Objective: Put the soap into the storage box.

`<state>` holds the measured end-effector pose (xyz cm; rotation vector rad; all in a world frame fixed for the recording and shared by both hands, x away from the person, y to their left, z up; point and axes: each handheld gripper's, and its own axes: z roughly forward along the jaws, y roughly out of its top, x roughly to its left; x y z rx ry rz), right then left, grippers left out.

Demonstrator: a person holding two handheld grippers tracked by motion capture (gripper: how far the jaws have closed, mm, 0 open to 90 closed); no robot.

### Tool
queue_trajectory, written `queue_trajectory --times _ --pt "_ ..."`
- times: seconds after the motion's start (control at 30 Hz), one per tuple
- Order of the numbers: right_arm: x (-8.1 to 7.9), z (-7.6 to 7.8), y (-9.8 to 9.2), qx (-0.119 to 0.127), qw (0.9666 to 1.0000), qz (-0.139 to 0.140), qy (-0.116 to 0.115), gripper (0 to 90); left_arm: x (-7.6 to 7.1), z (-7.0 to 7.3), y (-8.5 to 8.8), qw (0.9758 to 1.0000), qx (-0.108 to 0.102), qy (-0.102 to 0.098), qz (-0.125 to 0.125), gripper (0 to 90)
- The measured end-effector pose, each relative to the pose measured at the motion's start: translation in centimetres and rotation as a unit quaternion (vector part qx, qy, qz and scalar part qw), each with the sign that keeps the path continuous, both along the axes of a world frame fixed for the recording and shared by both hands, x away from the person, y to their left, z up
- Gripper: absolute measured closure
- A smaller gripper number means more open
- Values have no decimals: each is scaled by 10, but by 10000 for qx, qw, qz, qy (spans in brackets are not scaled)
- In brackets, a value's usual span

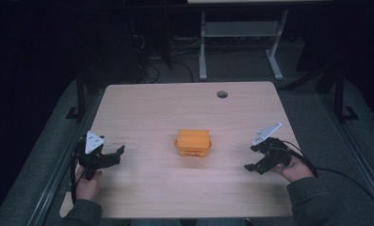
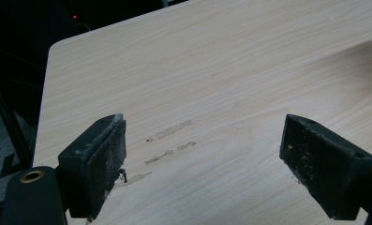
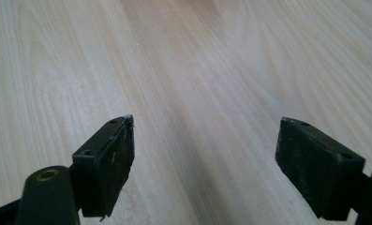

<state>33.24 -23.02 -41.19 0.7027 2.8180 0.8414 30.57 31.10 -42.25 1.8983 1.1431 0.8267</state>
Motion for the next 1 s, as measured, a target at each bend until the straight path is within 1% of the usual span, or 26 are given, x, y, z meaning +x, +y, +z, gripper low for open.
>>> queue_trajectory --times 0.03,0.2,0.3,0.33,0.47,0.5,0.6,0.7,0.8,0.83,0.9,1.0 --pt "-4 -3 -2 54 10000 -52 29 194 0 0 0 10000 -4 -4 -2 141" --pt "-11 -10 -8 93 9998 -142 61 194 0 0 0 10000 12 1 -7 141" --pt "-17 -17 -14 175 9995 -226 106 194 -1 0 -1 10000 23 -7 -15 141" --pt "-19 -18 -15 191 9995 -244 114 194 -1 0 -1 10000 -8 -19 -17 142" --pt "-24 -21 -19 219 9993 -287 115 194 -1 0 -1 10000 13 -26 -21 141" --pt "-27 -24 -21 254 9991 -328 92 193 -1 0 -1 10000 7 -38 -26 142" --pt "-30 -25 -22 261 9991 -341 60 190 -2 0 -1 10000 -5 -50 -36 141" --pt "-37 -30 -25 300 9989 -369 47 187 -2 1 -1 10000 56 -57 -56 141" --pt "-41 -32 -25 293 9989 -368 52 184 -2 1 -2 9999 56 -64 -62 141" --pt "-46 -33 -25 330 9989 -337 -11 183 -2 1 -3 9999 54 -64 -70 142" --pt "-50 -35 -24 344 9988 -338 -50 182 -2 1 -3 9999 68 -56 -78 141" --pt "-53 -38 -24 348 9987 -369 -63 180 -3 0 -3 9999 87 -48 -89 141"
